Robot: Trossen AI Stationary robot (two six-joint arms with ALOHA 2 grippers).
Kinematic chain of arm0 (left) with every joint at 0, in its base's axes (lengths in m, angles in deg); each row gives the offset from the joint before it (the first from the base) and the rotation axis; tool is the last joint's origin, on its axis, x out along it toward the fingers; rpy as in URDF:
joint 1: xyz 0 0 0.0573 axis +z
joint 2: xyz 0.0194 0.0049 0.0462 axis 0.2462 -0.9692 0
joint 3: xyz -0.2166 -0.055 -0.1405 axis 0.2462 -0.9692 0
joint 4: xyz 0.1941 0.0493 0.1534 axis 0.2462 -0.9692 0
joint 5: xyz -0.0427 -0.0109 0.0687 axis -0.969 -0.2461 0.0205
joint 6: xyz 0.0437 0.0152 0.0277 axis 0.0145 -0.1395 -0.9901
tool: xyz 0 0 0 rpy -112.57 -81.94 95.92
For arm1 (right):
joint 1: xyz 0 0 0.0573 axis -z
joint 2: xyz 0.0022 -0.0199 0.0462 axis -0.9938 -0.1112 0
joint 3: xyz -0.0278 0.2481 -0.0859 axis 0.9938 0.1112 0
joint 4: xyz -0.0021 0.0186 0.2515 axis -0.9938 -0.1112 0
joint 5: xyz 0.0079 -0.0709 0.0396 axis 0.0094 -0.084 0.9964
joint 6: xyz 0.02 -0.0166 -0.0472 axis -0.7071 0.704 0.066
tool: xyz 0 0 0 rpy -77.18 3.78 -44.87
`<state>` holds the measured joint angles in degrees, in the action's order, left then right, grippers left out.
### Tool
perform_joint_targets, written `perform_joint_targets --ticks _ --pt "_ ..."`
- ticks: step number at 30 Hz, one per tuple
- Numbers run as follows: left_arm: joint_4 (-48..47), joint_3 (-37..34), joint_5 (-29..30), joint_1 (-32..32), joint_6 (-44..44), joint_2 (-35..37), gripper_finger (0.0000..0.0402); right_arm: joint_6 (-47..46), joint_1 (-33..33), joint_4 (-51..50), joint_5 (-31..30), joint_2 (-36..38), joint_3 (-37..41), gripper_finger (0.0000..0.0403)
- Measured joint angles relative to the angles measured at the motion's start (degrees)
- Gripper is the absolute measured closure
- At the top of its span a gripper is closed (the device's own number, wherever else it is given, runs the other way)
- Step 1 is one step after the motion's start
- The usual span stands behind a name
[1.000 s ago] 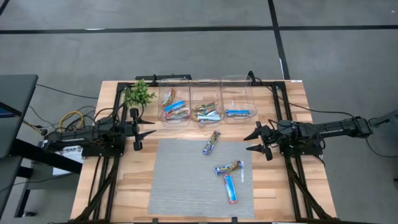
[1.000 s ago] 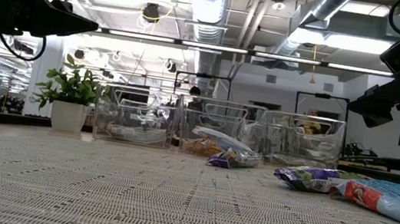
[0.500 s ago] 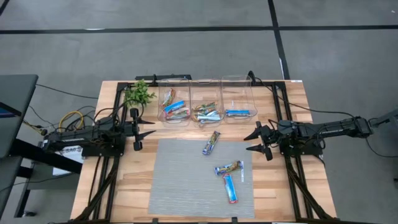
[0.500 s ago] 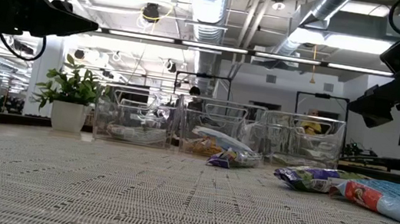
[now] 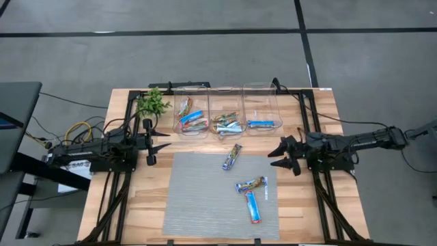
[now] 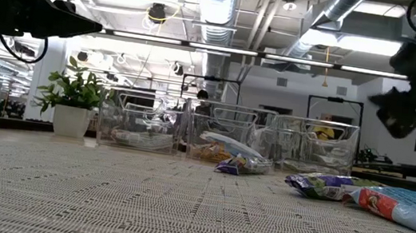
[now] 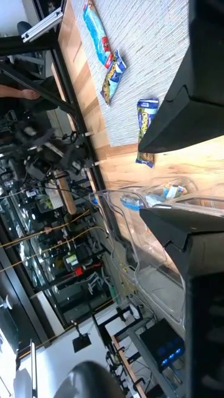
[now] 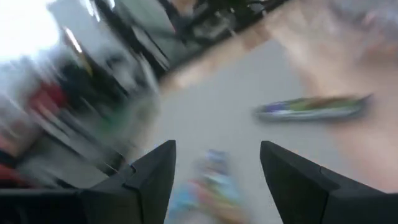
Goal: Pick and place Granola Bars by type
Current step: Put the red granola bar into the left transparent bin
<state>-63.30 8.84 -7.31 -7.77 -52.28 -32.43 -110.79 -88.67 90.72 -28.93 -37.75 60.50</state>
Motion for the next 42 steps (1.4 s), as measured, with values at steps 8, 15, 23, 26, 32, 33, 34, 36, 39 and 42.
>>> perform_joint_targets --ticks 8,15,23,26,32,33,34,36,39,42 --pt "-0.02 0.00 0.00 0.00 0.02 0.00 0.0253 -30.97 -2.01 5.00 -0.60 0.02 -4.82 0.0177" --pt "-0.04 0.00 -0.02 0.00 0.04 0.01 0.0253 -34.19 -2.06 7.41 -0.38 0.03 -5.24 0.0177" --pt "-0.04 0.00 -0.02 0.00 0.05 0.02 0.0253 -20.52 -5.31 -25.32 -1.95 -9.49 -22.07 0.0177" --pt "-0.04 0.00 -0.02 0.00 0.05 0.00 0.0253 -18.81 -8.59 -38.80 -8.97 -18.52 -31.90 0.0177" --pt "-0.04 0.00 -0.02 0.00 0.07 0.02 0.0253 -26.05 -14.95 -47.16 -14.17 -35.97 -44.22 0.0177" --pt "-0.04 0.00 -0.02 0.00 0.07 0.02 0.0253 -27.60 -15.76 -46.71 -14.17 -38.32 -45.39 0.0177" --pt "-0.04 0.00 -0.02 -0.02 0.07 0.00 0.0253 -29.14 -16.58 -46.45 -14.15 -40.42 -46.37 0.0177" --pt "-0.04 0.00 -0.02 0.00 0.07 0.00 0.0253 -32.20 -18.20 -46.24 -14.14 -44.78 -48.30 0.0177" --pt "-0.04 0.00 -0.02 -0.01 0.07 0.02 0.0253 -36.80 -20.39 -46.10 -13.12 -50.55 -50.68 0.0177" --pt "-0.04 0.00 -0.02 -0.02 0.07 0.01 0.0253 -41.32 -22.36 -46.12 -10.55 -55.67 -53.12 0.0177"
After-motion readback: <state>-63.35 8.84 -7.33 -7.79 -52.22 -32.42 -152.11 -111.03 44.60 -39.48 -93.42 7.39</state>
